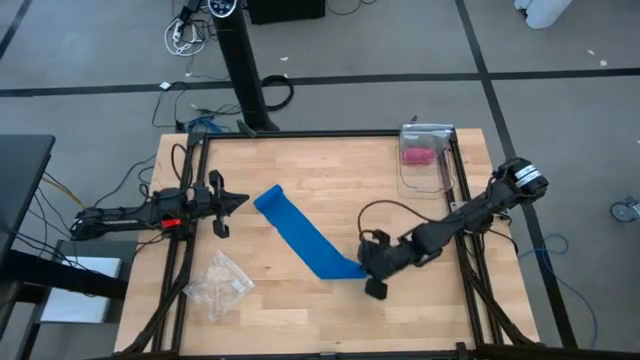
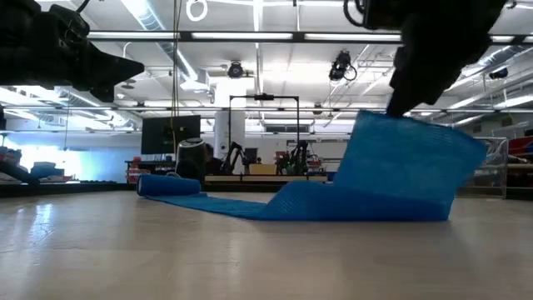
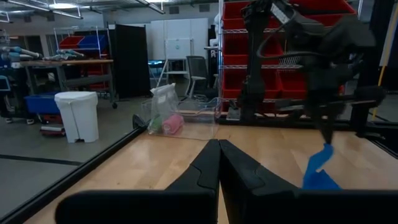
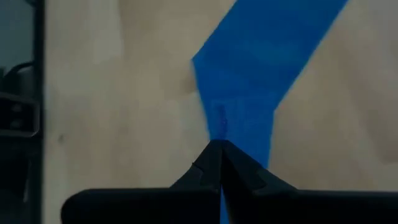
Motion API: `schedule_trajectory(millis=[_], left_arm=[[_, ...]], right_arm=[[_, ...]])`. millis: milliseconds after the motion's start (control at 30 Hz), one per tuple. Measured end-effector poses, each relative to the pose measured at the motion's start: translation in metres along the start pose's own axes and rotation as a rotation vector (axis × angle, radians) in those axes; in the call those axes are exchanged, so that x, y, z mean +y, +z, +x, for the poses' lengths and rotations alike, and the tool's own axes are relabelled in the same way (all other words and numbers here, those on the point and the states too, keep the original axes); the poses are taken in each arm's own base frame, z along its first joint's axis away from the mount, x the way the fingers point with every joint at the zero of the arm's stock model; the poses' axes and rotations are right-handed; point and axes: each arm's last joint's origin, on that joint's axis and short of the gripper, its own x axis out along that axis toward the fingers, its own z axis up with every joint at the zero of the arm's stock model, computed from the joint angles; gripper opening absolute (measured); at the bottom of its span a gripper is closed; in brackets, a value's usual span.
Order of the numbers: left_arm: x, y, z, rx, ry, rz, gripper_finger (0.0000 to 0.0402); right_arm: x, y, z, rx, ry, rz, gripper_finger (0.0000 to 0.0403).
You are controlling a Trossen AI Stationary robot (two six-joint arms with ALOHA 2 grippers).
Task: Roll bandage
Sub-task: Roll the blue bandage
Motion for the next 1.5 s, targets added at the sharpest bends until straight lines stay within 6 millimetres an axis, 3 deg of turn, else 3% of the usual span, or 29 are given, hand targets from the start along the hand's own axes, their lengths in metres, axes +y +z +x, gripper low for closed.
schedule_trajectory(millis=[300, 500, 767, 900, 1200, 1367, 1500], left_arm=[[0.0, 0.001, 0.0, -0.005, 0.001, -0.001, 0.0017], [0.0, 0.001, 0.0, -0.009, 0.0, -0.002, 0.0017], [0.0, 0.002, 0.0, -0.021, 0.013, 0.032, 0.0017], [0.0, 0.003, 0.0, -0.027, 0.011, 0.021, 0.0017], [0.001, 0.004, 0.0, -0.044, 0.015, 0.026, 0.0017], [0.001, 0.01, 0.0, -0.098, 0.021, 0.014, 0.0017], [0.001, 0.014, -0.001, -0.146, 0.02, -0.029, 0.0017]], right_arm=[[0.045, -0.021, 0.007, 0.039, 0.09, -0.025, 0.0001], [0.074, -0.032, 0.023, 0.118, 0.154, -0.065, 0.0001], [0.097, -0.05, 0.044, 0.235, 0.204, -0.055, 0.0012], [0.105, -0.057, 0.047, 0.256, 0.249, -0.032, 0.0039], [0.11, -0.05, 0.031, 0.18, 0.265, 0.003, 0.0119], [0.098, -0.03, 0.036, 0.063, 0.218, -0.121, 0.0109], [0.072, -0.018, 0.054, 0.003, 0.207, -0.188, 0.0074]])
